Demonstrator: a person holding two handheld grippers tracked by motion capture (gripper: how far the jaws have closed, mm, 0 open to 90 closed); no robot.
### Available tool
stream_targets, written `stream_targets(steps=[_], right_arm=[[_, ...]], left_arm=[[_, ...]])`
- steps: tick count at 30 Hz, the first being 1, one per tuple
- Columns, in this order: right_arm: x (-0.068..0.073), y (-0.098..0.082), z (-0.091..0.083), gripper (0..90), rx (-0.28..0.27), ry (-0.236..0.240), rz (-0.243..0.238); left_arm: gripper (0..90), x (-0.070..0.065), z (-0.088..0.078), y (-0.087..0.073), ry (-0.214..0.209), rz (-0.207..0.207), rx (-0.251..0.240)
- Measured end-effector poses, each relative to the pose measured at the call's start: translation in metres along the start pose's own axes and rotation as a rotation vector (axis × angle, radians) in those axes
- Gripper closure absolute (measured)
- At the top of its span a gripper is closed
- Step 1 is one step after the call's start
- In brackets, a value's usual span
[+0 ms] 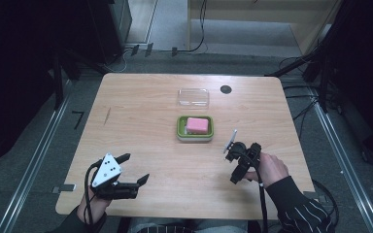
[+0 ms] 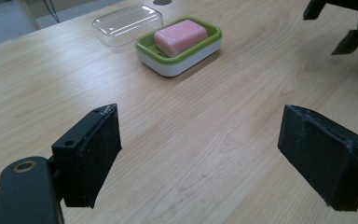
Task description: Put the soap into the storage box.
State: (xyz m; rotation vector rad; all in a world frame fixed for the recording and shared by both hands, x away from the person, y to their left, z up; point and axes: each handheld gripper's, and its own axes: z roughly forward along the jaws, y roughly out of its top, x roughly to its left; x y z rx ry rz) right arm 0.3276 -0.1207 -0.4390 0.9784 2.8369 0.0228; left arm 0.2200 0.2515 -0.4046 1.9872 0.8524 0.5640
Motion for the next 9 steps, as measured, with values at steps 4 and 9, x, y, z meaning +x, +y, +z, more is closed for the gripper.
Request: stream_targets(steps=[4,9], right_arm=[[0.008,-0.012,0.003,6.9,-0.010,0.000,0.004],[0.012,-0.025,0.001,7.5,-0.042,-0.028,0.011]], left_arm=[[14.0,-0.001,0.003,0.001,-0.006,0.011,0.004],[14.0,-0.001,0.004,0.002,-0.009,0.011,0.006]])
